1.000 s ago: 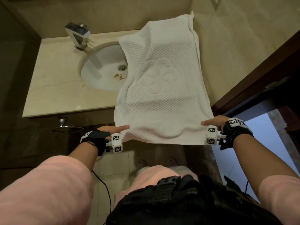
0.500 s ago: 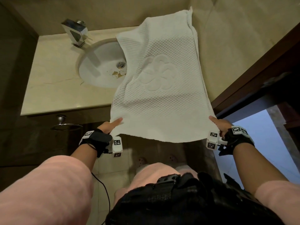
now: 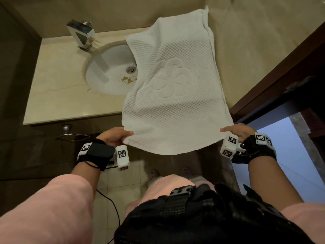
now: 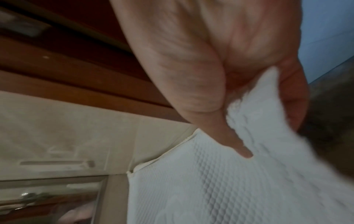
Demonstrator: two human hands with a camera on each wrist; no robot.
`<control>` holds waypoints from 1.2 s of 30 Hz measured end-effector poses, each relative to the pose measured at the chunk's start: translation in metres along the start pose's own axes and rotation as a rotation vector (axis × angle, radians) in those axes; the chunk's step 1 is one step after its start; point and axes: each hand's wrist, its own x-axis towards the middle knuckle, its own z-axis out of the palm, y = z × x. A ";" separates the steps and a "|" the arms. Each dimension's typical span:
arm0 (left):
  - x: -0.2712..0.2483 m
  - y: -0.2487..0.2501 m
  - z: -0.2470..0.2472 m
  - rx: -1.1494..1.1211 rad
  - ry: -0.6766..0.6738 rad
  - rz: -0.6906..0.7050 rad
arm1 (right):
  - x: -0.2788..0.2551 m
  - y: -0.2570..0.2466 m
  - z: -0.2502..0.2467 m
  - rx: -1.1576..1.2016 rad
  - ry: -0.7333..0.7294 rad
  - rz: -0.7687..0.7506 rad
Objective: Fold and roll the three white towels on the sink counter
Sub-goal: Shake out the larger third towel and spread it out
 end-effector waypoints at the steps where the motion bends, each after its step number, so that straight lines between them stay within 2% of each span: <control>1: -0.003 0.007 0.004 -0.026 0.042 0.055 | -0.002 -0.003 0.001 0.049 -0.002 -0.024; 4: -0.013 0.028 0.017 -0.002 0.163 0.253 | -0.014 -0.012 0.014 0.210 0.022 -0.160; 7: -0.032 0.055 0.038 -0.001 0.135 0.441 | -0.022 -0.022 0.025 0.306 -0.035 -0.307; 11: -0.041 0.090 0.071 0.157 0.108 0.645 | -0.039 -0.033 0.038 0.350 -0.118 -0.461; 15: -0.043 0.111 0.113 0.181 -0.047 0.724 | -0.054 -0.040 0.049 0.386 -0.151 -0.579; 18: -0.043 0.118 0.148 0.214 -0.103 0.773 | -0.062 -0.042 0.053 0.444 -0.168 -0.627; 23: -0.035 0.116 0.181 0.228 -0.059 0.811 | -0.068 -0.041 0.057 0.548 -0.119 -0.647; 36: -0.026 0.108 0.201 0.095 0.009 0.833 | -0.062 -0.035 0.045 0.645 -0.048 -0.627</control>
